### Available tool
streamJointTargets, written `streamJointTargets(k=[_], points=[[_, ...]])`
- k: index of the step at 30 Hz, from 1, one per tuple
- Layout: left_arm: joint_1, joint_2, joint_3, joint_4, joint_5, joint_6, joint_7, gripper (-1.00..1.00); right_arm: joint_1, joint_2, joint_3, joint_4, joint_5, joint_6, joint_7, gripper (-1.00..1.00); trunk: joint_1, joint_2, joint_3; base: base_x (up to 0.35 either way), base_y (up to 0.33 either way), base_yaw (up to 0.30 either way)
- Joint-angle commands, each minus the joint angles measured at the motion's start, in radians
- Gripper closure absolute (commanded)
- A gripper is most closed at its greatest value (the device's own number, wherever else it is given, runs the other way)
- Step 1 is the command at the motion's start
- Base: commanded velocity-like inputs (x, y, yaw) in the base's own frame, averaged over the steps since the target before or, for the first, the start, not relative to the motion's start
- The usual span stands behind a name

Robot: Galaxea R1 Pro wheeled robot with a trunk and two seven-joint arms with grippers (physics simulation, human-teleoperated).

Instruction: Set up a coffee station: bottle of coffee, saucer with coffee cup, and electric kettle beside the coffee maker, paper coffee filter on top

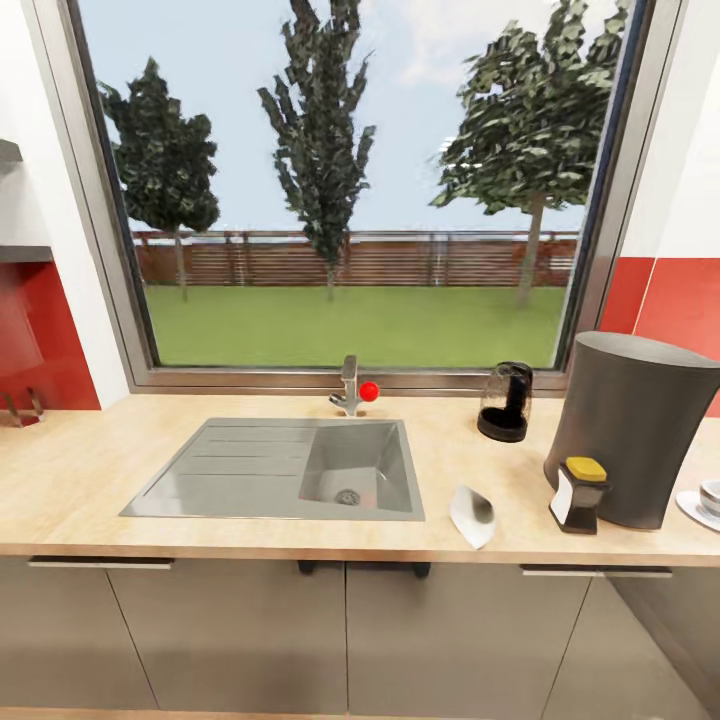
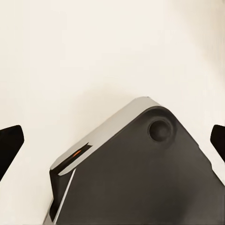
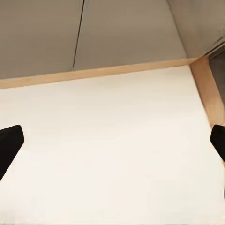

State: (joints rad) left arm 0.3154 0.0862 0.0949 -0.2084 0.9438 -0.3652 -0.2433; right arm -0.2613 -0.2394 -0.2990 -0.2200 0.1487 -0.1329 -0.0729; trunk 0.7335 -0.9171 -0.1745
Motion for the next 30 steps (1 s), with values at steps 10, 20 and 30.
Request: streamJointTargets(k=[10, 20, 30], points=[[0.0, -0.027, 0.008, -0.003, -0.02, -0.031, -0.01, -1.0, 0.002, -0.006, 0.001, 0.243, 0.06, -0.114, 0.101, -1.0, 0.0, -0.001, -0.001, 0.0, 0.0, 0.0], [0.0, -0.047, 0.008, -0.003, -0.038, -0.054, -0.009, -1.0, 0.052, 0.018, 0.001, 0.255, 0.229, -0.18, 0.125, -1.0, 0.0, -0.001, -0.001, 0.0, 0.0, 0.0], [0.0, -0.076, 0.006, 0.0, -0.043, -0.058, -0.01, -1.0, 0.068, 0.032, 0.001, 0.255, 0.247, -0.204, 0.124, -1.0, 0.0, -0.001, -0.001, 0.0, 0.0, 0.0]])
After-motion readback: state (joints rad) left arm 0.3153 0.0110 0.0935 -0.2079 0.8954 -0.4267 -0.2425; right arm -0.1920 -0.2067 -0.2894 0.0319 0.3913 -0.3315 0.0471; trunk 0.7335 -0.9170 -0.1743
